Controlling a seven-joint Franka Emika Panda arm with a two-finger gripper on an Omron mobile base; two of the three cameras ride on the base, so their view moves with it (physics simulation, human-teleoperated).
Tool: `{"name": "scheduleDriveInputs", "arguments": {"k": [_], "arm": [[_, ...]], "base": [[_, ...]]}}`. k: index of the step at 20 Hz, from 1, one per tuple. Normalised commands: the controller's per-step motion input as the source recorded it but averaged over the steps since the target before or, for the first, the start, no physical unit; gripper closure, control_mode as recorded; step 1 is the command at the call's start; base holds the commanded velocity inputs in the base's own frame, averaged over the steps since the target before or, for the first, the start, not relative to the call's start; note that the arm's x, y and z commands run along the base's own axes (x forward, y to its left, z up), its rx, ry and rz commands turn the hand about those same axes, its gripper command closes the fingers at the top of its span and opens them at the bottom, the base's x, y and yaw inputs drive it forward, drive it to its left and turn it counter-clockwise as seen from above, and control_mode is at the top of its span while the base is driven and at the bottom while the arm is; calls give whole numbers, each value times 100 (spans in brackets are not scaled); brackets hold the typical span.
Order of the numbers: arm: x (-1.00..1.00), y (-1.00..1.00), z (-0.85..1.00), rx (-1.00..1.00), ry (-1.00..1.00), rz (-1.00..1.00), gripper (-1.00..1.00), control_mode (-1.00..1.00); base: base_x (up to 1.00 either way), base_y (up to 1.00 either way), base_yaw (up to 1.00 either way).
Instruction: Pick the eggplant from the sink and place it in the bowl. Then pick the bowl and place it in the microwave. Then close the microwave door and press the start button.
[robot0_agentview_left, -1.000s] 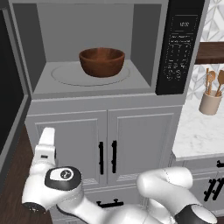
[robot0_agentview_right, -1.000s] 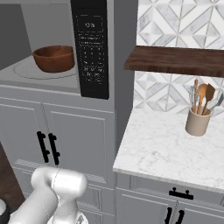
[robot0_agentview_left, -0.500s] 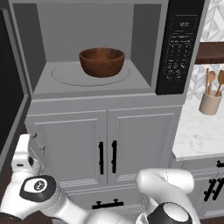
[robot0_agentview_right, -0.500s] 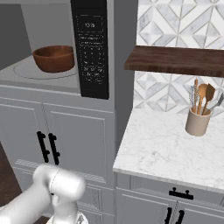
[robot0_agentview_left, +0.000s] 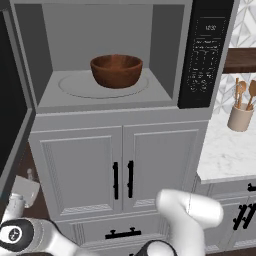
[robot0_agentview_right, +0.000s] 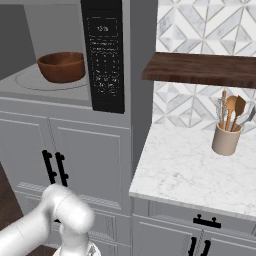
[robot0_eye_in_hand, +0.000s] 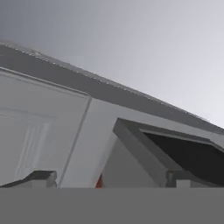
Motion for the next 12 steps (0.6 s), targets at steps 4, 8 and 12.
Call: {"name": "scheduleDriveInputs", "arguments": {"k": [4,8,12], "arm": [[-14,39,19,0,-33,0,-100,-100],[-1,39,48,6,-8,-1,-100,-100],[-13,31,42,7,-2,-1,-100,-100]], "base": [[0,0,0],[0,0,0],[0,0,0]]}}
